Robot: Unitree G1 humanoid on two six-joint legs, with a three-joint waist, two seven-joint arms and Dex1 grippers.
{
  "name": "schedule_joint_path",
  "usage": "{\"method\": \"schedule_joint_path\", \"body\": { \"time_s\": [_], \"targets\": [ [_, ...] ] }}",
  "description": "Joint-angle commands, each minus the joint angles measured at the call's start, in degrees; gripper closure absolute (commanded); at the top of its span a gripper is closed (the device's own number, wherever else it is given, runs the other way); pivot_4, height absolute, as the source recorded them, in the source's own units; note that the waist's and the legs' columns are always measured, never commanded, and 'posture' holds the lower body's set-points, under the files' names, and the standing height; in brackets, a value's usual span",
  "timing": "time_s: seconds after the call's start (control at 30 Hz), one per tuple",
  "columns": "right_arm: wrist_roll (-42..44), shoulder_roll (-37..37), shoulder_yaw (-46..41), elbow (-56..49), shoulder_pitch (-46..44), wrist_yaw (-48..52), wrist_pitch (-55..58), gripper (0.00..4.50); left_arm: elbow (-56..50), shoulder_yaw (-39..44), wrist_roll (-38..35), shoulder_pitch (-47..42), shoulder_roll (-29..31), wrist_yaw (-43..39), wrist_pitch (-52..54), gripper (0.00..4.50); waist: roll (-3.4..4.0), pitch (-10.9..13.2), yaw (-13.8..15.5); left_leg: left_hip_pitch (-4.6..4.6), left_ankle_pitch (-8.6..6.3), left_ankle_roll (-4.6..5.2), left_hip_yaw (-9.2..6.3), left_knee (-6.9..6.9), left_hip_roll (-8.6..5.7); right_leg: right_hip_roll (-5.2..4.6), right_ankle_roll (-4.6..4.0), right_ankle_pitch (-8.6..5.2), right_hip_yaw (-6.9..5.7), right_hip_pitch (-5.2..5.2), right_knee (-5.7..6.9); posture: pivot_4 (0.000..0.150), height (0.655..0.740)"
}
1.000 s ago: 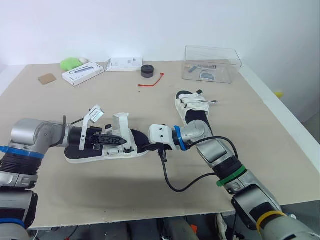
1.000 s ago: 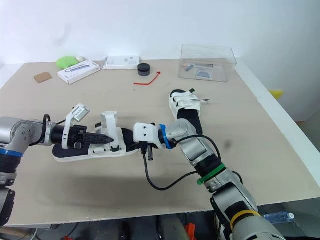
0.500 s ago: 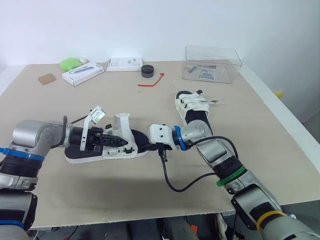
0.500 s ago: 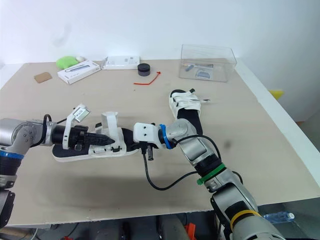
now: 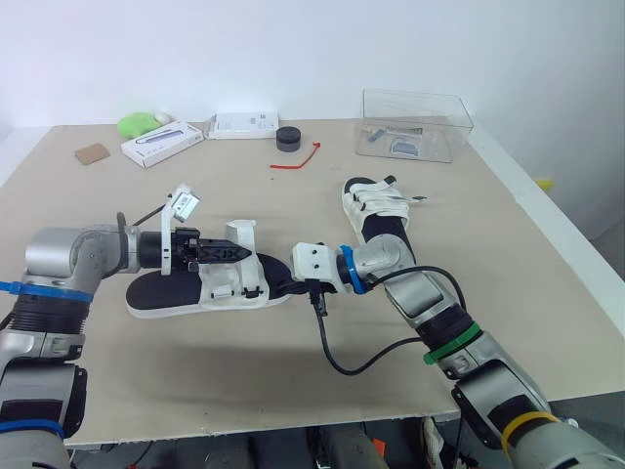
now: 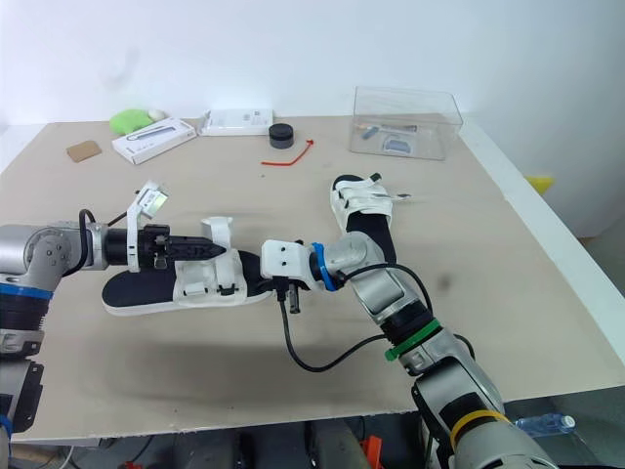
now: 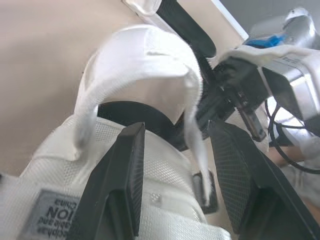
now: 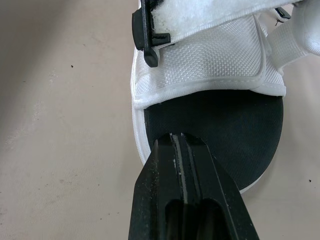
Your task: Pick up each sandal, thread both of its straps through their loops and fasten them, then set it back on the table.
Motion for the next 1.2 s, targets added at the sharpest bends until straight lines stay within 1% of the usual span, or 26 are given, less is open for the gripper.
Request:
{"method": "schedule_joint_path", "body": {
  "time_s": [0.03, 0.1, 0.17, 0.2, 0.43, 0.7, 0.83, 0.93, 1.03, 1.17, 1.2],
  "targets": [
    [-1.1, -0.8, 0.9, 0.9, 0.5, 0.3, 0.5, 4.50, 0.7, 2.9, 0.3, -2.4, -0.7, 0.8, -1.5, 2.69, 0.00, 0.0, 0.0, 0.00, 0.00, 0.00, 0.01, 0.00, 0.00, 0.00, 0.00, 0.00, -0.01, 0.00, 0.00, 0.150, 0.7261],
    [-1.1, -0.8, 1.0, 1.1, 0.4, 0.3, 0.3, 4.50, 1.1, 3.1, 0.6, -2.7, -1.0, 0.9, -2.2, 3.27, 0.00, 0.0, 0.0, 0.00, 0.00, 0.00, 0.01, 0.01, 0.00, 0.00, 0.01, 0.01, -0.01, 0.00, 0.00, 0.150, 0.7261],
    [-1.2, -0.8, 1.0, 1.2, 0.3, 0.4, 0.3, 4.50, -0.1, 2.4, 0.1, -2.3, -0.5, -0.4, -1.6, 4.25, 0.00, 0.0, 0.0, 0.00, 0.00, 0.00, 0.00, 0.00, 0.00, 0.00, 0.01, 0.01, 0.00, 0.00, 0.00, 0.150, 0.7261],
    [-1.2, -0.8, 1.0, 1.2, 0.3, 0.4, 0.3, 4.50, -0.8, 1.9, -0.1, -1.9, -0.1, -1.0, -1.3, 4.48, 0.00, 0.0, 0.0, 0.00, 0.00, 0.00, 0.00, 0.00, 0.00, 0.00, 0.01, 0.01, 0.00, 0.00, 0.00, 0.150, 0.7261],
    [-1.2, -0.7, 1.0, 1.2, 0.3, 0.5, 0.5, 4.50, -2.5, 1.2, 0.3, -0.4, 0.5, -2.6, -1.2, 4.48, 0.00, 0.0, 0.0, 0.00, 0.00, 0.00, 0.00, 0.01, 0.00, 0.00, 0.02, 0.01, 0.01, 0.00, 0.00, 0.150, 0.7261],
    [-1.1, -0.5, 1.0, 1.5, 0.1, 0.3, 0.6, 4.50, -5.1, -0.9, 2.3, 2.1, 1.5, -4.7, -4.7, 4.48, 0.00, 0.0, 0.0, 0.01, 0.00, 0.00, 0.01, 0.01, 0.00, -0.01, 0.02, 0.01, 0.02, 0.00, 0.00, 0.150, 0.7261],
    [-1.1, -0.5, 1.0, 1.2, 0.4, 0.3, 0.7, 4.50, -3.0, 0.4, 3.3, 1.2, 0.2, -3.2, -6.5, 4.48, 0.00, 0.0, 0.0, 0.01, 0.00, 0.00, 0.01, 0.01, 0.00, 0.00, 0.02, 0.01, 0.01, 0.00, 0.00, 0.150, 0.7261],
    [-1.0, -0.6, 1.0, 1.1, 0.5, 0.3, 0.8, 4.50, -1.1, 3.8, 0.0, -1.4, -1.2, -2.4, -3.1, 4.48, 0.00, 0.0, 0.0, 0.00, 0.00, 0.00, 0.01, 0.02, -0.01, -0.01, 0.02, 0.01, 0.00, 0.00, 0.00, 0.150, 0.7261],
    [-1.1, -0.7, 1.0, 1.2, 0.4, 0.4, 0.7, 4.50, -1.9, 4.0, -0.4, -1.3, -0.8, -3.2, -2.5, 3.70, 0.00, 0.0, 0.0, -0.01, 0.00, 0.00, 0.01, 0.03, -0.01, 0.00, 0.04, 0.02, 0.01, 0.00, 0.00, 0.150, 0.7261],
    [-1.1, -0.7, 1.0, 1.2, 0.4, 0.3, 0.7, 4.50, -3.7, 3.4, -1.2, -0.8, 0.3, -4.9, -2.1, 1.96, 0.00, 0.0, 0.0, -0.02, 0.00, 0.00, 0.00, 0.03, -0.01, -0.01, 0.04, 0.02, 0.01, 0.00, 0.00, 0.150, 0.7261],
    [-1.1, -0.7, 1.0, 1.2, 0.4, 0.4, 0.7, 4.50, -4.4, 2.9, -1.3, -0.4, 0.8, -5.6, -1.7, 1.96, 0.00, 0.0, 0.0, -0.02, 0.00, 0.00, 0.00, 0.03, -0.01, -0.01, 0.04, 0.02, 0.01, 0.00, 0.00, 0.150, 0.7261]
  ]
}}
